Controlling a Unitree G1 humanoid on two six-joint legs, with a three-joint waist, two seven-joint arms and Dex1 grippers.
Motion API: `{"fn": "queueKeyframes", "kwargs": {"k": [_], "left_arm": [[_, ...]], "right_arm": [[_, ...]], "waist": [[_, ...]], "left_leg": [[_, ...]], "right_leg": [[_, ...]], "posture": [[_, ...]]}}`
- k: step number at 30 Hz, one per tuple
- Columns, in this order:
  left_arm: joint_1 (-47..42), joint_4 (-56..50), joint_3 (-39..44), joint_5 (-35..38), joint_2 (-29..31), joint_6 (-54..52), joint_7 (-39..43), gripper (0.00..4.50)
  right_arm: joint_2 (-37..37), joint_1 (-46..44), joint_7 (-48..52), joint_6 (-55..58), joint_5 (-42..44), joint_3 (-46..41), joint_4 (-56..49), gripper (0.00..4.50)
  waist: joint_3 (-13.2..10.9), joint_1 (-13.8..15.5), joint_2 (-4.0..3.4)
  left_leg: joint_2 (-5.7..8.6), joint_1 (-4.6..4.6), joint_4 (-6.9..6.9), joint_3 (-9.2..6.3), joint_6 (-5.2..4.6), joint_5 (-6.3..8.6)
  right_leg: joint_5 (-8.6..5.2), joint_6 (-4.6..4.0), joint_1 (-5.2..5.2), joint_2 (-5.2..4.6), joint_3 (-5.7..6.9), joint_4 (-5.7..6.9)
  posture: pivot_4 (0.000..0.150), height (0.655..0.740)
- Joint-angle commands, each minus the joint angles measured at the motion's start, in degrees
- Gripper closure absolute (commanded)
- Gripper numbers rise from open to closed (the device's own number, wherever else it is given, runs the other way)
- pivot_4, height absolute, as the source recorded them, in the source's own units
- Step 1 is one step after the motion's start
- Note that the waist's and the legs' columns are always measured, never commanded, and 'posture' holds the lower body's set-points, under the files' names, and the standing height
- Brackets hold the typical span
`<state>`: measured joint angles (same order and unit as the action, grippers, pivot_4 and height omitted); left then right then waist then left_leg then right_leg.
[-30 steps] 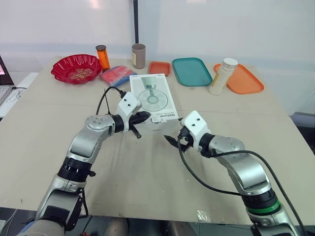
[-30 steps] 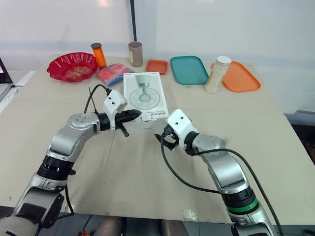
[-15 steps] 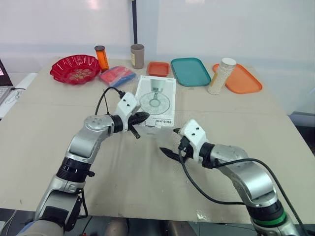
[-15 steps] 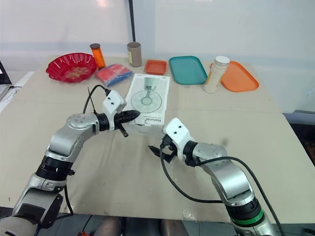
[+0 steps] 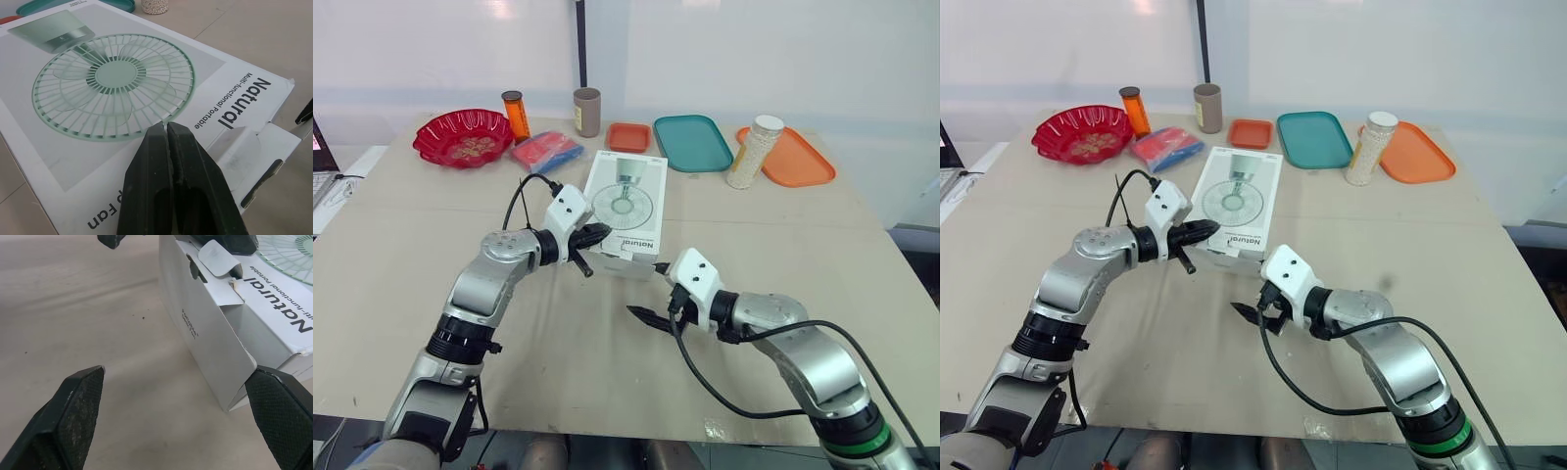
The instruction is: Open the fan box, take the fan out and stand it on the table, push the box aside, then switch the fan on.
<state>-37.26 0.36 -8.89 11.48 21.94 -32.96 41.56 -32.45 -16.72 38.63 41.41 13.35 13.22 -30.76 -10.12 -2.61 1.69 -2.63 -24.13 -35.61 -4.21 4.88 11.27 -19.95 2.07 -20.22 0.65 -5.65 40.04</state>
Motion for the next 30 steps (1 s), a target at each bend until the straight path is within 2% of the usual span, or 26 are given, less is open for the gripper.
{"fn": "queueKeyframes", "kwargs": {"k": [1, 13, 19, 23, 30], "left_arm": [[0.4, 0.8, -0.4, -0.3, 0.6, -1.8, 0.1, 4.34], [-2.5, -2.5, 1.9, 1.8, 3.6, -7.4, 0.7, 4.34], [-0.8, -2.1, 1.5, 1.4, 4.8, -7.1, 0.3, 4.34], [1.3, -2.7, 0.9, 1.2, 4.4, -6.4, -0.2, 4.34], [1.6, -1.8, 0.2, 1.0, 3.6, -5.3, -0.3, 4.34]], "right_arm": [[-1.0, 1.1, 2.7, -3.4, 0.5, 2.2, -2.9, 0.0], [-2.7, 1.7, 5.0, -15.1, -7.1, 7.7, 4.5, 0.0], [-1.6, 2.7, 4.2, -9.5, -3.3, 2.7, 1.7, 0.0], [-0.3, 6.3, 1.8, -0.4, 4.0, -4.7, -4.6, 0.0], [3.4, 3.3, -5.1, 2.9, 1.7, -4.0, -0.9, 0.0]], "waist": [[0.0, 0.0, 0.0], [0.0, 0.0, 0.02], [0.0, 0.0, 0.02], [0.0, 0.0, 0.01], [0.0, 0.0, 0.0]], "left_leg": [[0.0, 0.0, 0.0, 0.0, 0.0, 0.0], [0.0, 0.0, -0.02, 0.0, 0.01, 0.0], [-0.01, 0.0, -0.02, -0.01, 0.02, -0.01], [-0.01, 0.0, 0.0, -0.03, 0.02, -0.01], [-0.01, 0.07, -0.02, -0.03, 0.01, -0.03]], "right_leg": [[0.0, 0.0, 0.0, 0.0, 0.0, 0.0], [0.0, 0.01, 0.01, 0.01, 0.0, 0.0], [0.0, 0.0, 0.01, 0.0, 0.0, 0.01], [0.0, 0.0, 0.01, 0.0, 0.01, 0.01], [0.01, -0.01, 0.04, 0.02, -0.01, 0.04]], "posture": [[0.15, 0.74], [0.15, 0.74], [0.15, 0.74], [0.15, 0.74], [0.15, 0.74]]}}
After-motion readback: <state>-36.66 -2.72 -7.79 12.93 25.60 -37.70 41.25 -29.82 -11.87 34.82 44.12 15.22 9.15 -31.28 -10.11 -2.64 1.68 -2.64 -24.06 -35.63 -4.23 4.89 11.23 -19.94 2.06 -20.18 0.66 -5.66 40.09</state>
